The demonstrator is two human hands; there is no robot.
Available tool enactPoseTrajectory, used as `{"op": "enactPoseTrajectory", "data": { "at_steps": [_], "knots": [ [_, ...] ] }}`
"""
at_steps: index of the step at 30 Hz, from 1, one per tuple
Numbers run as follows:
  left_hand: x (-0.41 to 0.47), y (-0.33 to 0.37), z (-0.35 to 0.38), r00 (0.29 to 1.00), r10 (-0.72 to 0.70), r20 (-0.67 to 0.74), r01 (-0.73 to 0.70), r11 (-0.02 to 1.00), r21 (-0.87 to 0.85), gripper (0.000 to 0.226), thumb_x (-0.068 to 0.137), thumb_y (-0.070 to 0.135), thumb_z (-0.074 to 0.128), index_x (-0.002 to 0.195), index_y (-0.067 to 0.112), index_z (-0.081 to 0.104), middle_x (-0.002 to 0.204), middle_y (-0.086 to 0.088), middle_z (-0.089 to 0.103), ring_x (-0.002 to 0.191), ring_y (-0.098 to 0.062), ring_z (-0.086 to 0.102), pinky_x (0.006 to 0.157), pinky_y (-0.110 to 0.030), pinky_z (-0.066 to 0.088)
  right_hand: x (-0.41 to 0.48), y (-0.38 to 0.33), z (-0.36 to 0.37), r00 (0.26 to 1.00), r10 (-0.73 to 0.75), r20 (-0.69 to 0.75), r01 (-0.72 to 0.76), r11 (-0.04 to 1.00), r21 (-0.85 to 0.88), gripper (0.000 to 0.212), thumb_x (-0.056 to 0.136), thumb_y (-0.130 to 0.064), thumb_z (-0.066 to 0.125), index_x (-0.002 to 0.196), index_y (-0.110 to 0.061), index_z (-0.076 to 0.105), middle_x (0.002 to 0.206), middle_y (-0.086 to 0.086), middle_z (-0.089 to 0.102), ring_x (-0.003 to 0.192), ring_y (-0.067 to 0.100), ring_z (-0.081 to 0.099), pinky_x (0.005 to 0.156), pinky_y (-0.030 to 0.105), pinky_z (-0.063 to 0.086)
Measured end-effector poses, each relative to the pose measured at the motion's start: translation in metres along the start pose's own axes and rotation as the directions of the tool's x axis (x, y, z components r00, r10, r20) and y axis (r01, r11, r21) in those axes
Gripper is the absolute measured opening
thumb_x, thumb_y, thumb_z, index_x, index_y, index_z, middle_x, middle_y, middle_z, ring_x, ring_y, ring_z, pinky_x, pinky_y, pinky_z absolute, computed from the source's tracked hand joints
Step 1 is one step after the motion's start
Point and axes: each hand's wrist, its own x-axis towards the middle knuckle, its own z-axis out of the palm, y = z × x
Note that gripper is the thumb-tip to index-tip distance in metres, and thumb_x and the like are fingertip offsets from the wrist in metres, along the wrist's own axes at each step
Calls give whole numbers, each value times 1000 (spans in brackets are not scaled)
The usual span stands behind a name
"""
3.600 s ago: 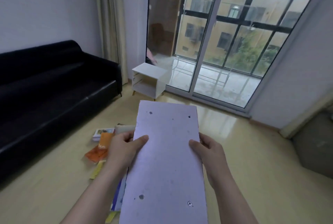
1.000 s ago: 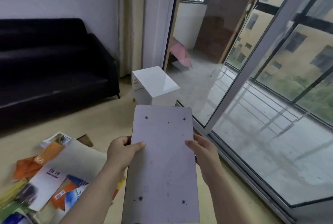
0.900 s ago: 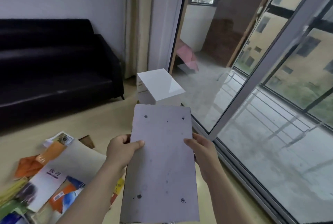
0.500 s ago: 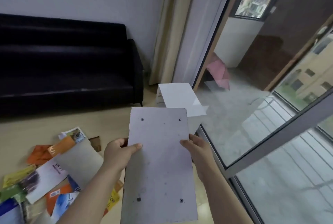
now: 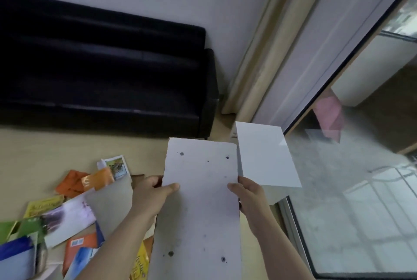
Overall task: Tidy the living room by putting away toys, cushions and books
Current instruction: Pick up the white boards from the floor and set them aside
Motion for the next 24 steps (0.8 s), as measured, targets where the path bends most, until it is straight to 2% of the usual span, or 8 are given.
{"op": "enactPoseTrajectory", "data": {
  "at_steps": [2,5,7,10,14,18,21,24],
  "knots": [
    [28,12,-1,1000,15,-7,-15,999,37,8,78,16,75,86,15,72,84,2,72,77,-13,65,57,-21,42,31,-12,9,1000,4,13,-4,1000,-10,31,74,-19,60,95,3,62,82,16,64,70,17,55,67,29,42],
    [71,27,-4,999,12,-38,-9,996,89,5,79,19,75,83,16,72,82,4,72,76,-12,65,58,-22,42,79,-27,23,999,17,28,-16,999,-52,11,85,-9,57,87,-3,67,74,4,66,64,14,55,63,25,42],
    [95,32,-6,999,0,-51,5,995,99,6,78,21,75,81,16,73,82,2,73,78,-15,66,65,-27,48,105,-36,32,999,16,46,-12,997,-76,10,86,-9,57,83,-5,66,72,0,66,64,16,55,61,27,41],
    [131,37,-8,996,-20,-89,29,995,97,6,77,20,76,79,15,73,81,0,73,79,-20,68,77,-36,53,144,-48,46,997,23,71,-15,994,-112,21,77,-18,59,89,-2,66,83,14,70,71,22,61,65,31,44],
    [175,39,-7,991,-54,-121,67,993,99,7,77,21,76,80,16,74,81,1,73,80,-19,67,80,-37,53,195,-55,65,992,67,103,-51,988,-149,35,68,-25,58,94,-5,68,99,18,70,88,33,68,73,34,48],
    [239,37,-1,980,-69,-186,91,989,113,8,76,21,77,73,16,71,75,2,70,76,-19,64,71,-32,50,265,-56,84,988,102,119,-81,982,-169,14,80,-13,61,89,-10,71,95,15,71,91,36,67,74,36,50],
    [285,35,8,970,-105,-220,139,980,144,25,76,20,78,58,19,60,62,3,59,66,-16,56,58,-26,37,315,-53,96,982,134,132,-109,978,-180,19,85,-5,58,83,-17,72,93,14,71,81,33,66,72,35,49],
    [336,25,16,949,-191,-250,225,968,112,30,73,19,80,53,18,57,59,0,57,63,-18,54,58,-26,35,371,-46,112,971,190,143,-159,965,-207,19,84,-4,59,84,-18,71,93,18,70,76,25,62,70,34,48]
  ]
}}
